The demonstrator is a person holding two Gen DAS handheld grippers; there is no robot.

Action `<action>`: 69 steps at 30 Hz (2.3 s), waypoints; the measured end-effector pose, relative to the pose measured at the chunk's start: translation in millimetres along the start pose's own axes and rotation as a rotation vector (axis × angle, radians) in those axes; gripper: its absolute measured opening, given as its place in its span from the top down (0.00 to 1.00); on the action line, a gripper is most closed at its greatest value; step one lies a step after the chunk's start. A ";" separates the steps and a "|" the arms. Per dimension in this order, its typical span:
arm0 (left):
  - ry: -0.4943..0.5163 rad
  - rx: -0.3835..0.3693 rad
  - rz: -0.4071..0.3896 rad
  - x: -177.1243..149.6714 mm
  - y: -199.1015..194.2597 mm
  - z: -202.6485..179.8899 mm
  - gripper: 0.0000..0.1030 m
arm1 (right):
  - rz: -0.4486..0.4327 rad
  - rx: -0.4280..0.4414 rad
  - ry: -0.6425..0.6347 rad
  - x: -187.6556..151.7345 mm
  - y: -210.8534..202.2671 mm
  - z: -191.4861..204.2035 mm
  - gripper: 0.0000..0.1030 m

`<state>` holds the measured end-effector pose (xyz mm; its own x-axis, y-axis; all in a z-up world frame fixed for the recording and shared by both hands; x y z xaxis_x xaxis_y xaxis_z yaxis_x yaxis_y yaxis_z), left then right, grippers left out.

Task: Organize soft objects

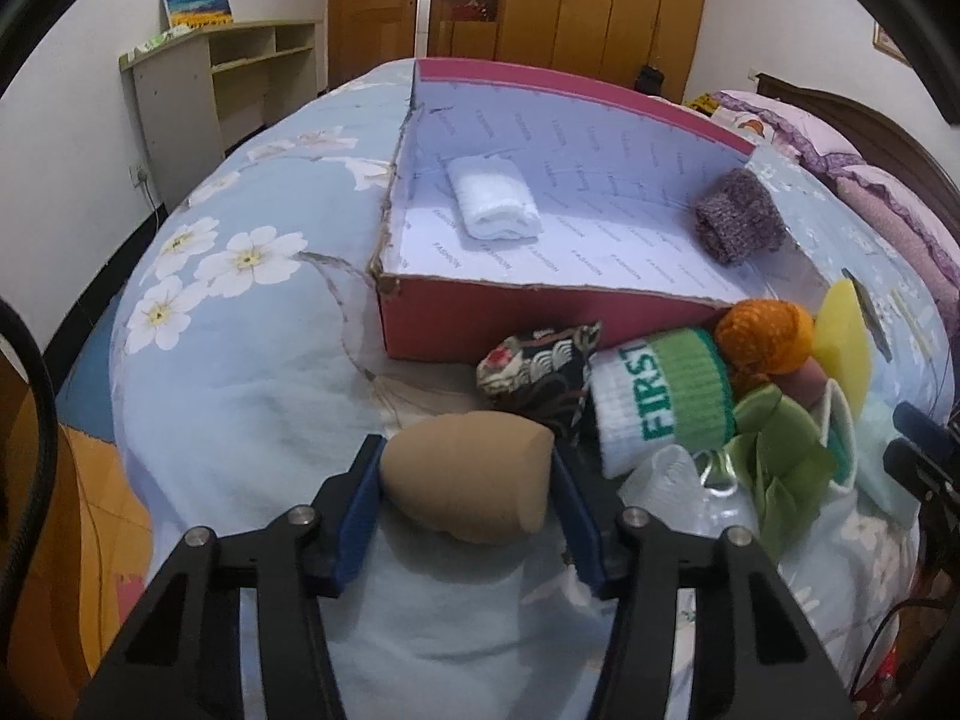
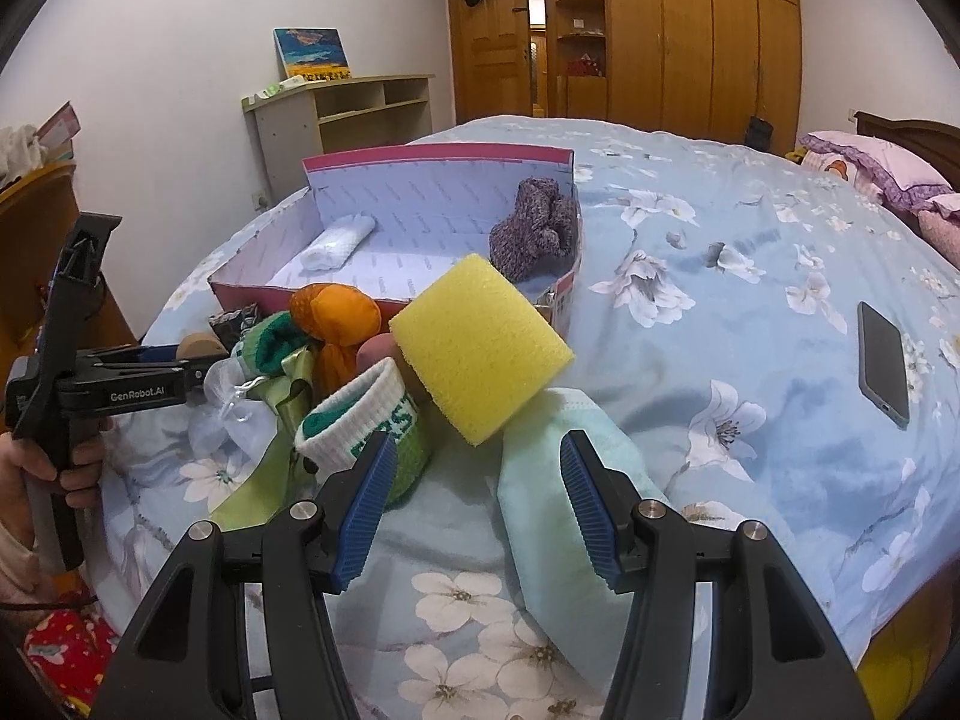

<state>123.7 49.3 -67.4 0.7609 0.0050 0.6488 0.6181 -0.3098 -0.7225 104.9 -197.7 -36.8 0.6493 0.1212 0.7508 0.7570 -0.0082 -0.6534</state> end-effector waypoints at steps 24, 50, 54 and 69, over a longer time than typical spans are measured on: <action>0.015 -0.041 0.009 -21.8 -13.9 -8.2 0.46 | 0.085 -0.095 0.054 -23.0 18.4 -47.5 0.42; 0.016 -0.049 0.000 -19.1 -17.9 -10.6 0.46 | 0.050 -0.055 0.103 -24.7 -24.6 -60.0 0.74; 0.020 -0.053 -0.009 -17.1 -22.6 -13.3 0.46 | 0.031 -0.065 0.094 -23.0 -35.9 -61.5 0.74; 0.033 -0.059 -0.036 -11.1 -38.5 -20.1 0.46 | -0.040 -0.055 0.099 -4.1 -59.9 -60.8 0.74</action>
<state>87.5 42.0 -42.0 0.7311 -0.0145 0.6822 0.6312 -0.3653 -0.6842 61.4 -258.1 5.2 0.6205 0.0235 0.7838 0.7835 -0.0599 -0.6185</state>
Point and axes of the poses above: each gripper's, at about its wrist camera, not at the fingertips, and y roughly the way its jaws point, z to its left, x to its top, the point moved 7 cm from there along y, roughly the way its jaws point, and after that the axes turned 13 degrees about -x, right-handed, at the moved point
